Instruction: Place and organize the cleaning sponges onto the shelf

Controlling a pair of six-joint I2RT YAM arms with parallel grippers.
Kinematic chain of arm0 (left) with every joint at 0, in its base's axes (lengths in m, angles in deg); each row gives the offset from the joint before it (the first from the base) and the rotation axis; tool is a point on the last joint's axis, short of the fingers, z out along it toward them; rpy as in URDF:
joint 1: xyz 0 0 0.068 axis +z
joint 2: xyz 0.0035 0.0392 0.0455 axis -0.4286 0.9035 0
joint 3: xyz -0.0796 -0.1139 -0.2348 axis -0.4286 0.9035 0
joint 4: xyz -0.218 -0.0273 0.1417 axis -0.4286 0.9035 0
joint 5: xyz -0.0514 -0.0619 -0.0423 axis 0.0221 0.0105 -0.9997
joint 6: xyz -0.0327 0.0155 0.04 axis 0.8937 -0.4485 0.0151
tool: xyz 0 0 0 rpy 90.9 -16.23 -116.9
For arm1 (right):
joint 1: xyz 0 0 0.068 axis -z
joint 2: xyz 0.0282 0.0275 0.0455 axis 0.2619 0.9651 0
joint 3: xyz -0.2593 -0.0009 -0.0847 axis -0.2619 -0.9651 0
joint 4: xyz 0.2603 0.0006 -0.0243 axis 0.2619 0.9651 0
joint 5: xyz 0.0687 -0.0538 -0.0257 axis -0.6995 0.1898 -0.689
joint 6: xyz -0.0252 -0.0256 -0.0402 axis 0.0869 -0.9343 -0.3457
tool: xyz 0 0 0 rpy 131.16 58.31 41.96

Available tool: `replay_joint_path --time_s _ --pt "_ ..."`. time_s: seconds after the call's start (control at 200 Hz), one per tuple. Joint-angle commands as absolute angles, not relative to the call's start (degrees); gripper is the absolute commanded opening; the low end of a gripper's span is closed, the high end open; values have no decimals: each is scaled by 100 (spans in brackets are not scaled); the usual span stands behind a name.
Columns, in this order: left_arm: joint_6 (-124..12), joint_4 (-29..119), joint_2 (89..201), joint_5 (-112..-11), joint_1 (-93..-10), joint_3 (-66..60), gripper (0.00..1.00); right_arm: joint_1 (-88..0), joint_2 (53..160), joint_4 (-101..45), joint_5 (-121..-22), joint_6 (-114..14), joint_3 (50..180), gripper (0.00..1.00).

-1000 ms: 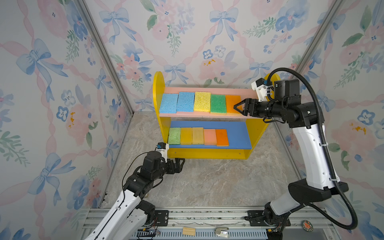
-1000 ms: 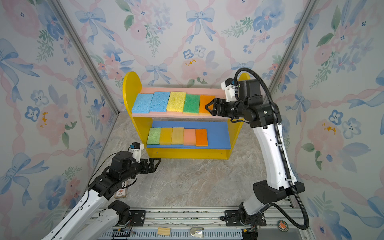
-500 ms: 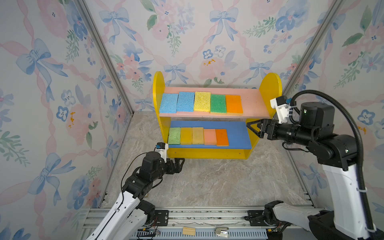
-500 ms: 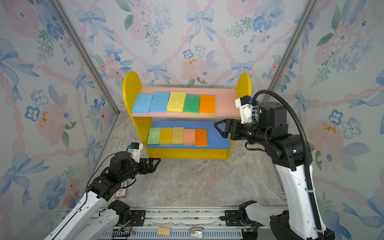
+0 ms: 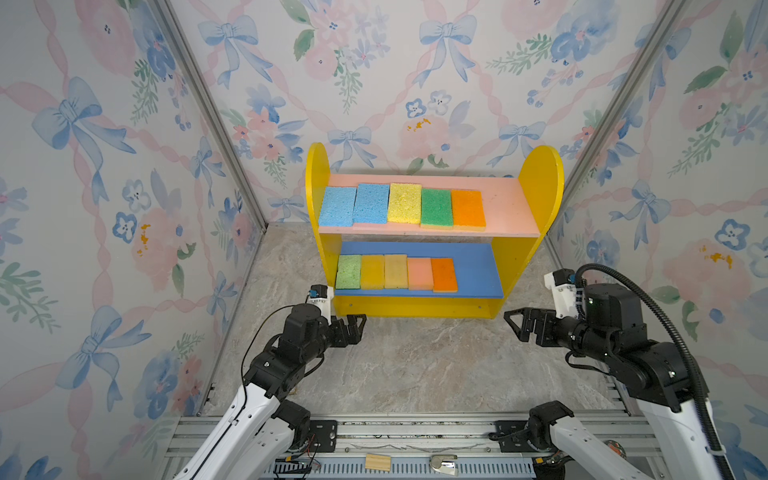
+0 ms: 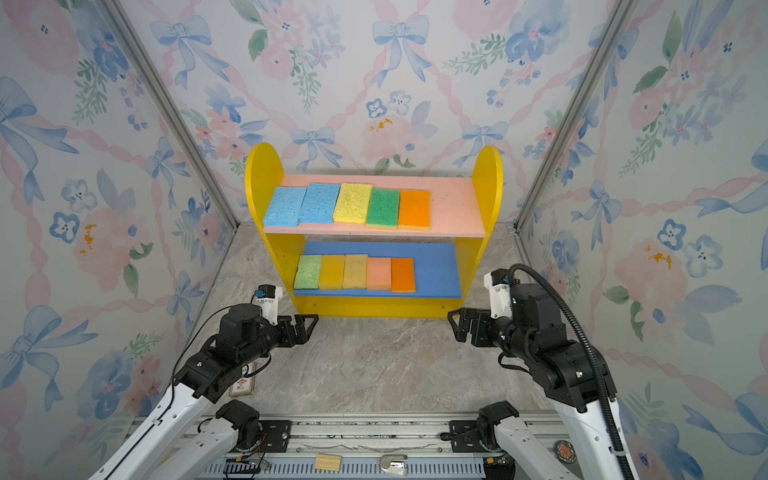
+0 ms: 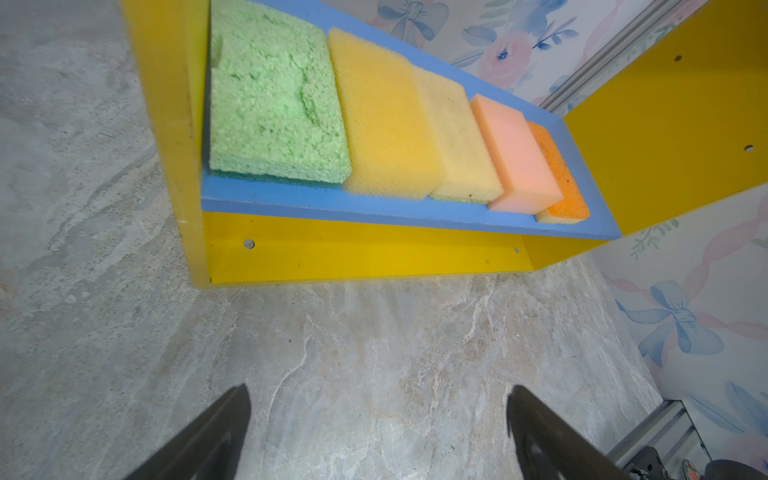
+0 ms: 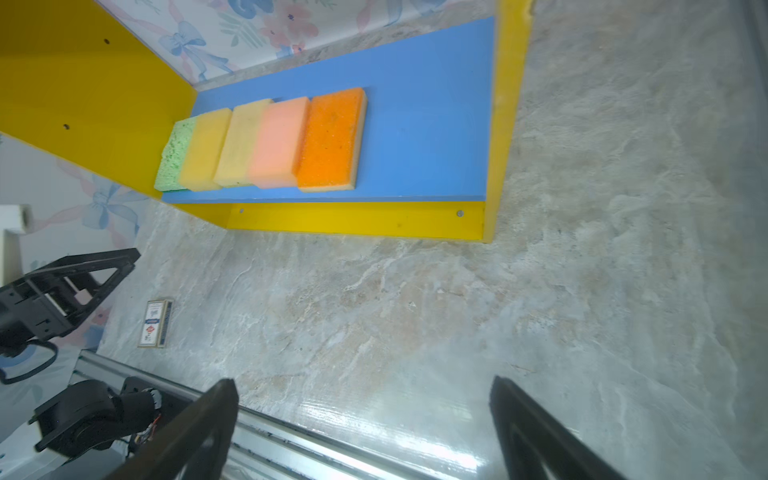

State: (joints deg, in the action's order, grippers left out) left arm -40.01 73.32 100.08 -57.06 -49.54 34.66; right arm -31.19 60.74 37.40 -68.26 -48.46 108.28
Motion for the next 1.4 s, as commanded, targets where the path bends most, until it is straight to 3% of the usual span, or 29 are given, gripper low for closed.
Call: replay_joint_path --time_s 0.0,0.1,0.28,0.435,0.6,0.755,0.9,1.145,1.29,1.395 --pt "-3842 7451 9886 -5109 -4923 3540 98 -2972 5860 3672 -5788 -5117 10537 97" --pt "-3591 7573 9757 -4369 -4926 3559 98 -2863 5745 3418 -4839 -5004 10248 97" --pt "-3179 7684 9196 -3206 -4924 3749 98 -2538 5482 2228 -4060 -5066 9540 97" --pt "-3050 7878 9307 -2136 -4894 3662 98 -2012 5747 1307 -4002 -4871 9151 97" --pt "-3202 7995 9989 -1547 -4641 3135 98 -1230 6517 726 -4691 -4780 9298 97" --pt "-3419 7828 10456 -1750 -3930 2762 98 -560 6950 -325 -5633 -5157 8942 97" --pt "-3872 7277 10889 -2478 -2923 2844 98 -435 7280 -1290 -5837 -5754 8414 97" --pt "-4095 6240 11455 -2384 -2615 3299 98 -415 8176 -2832 -6260 -5655 7660 97" --pt "-4256 5510 11458 -2324 -2538 3603 98 -573 8492 -2218 -6234 -5754 8019 97" --pt "-4547 4929 11424 -2313 -2538 3858 98 -1116 8339 -1614 -5528 -5926 8411 97"
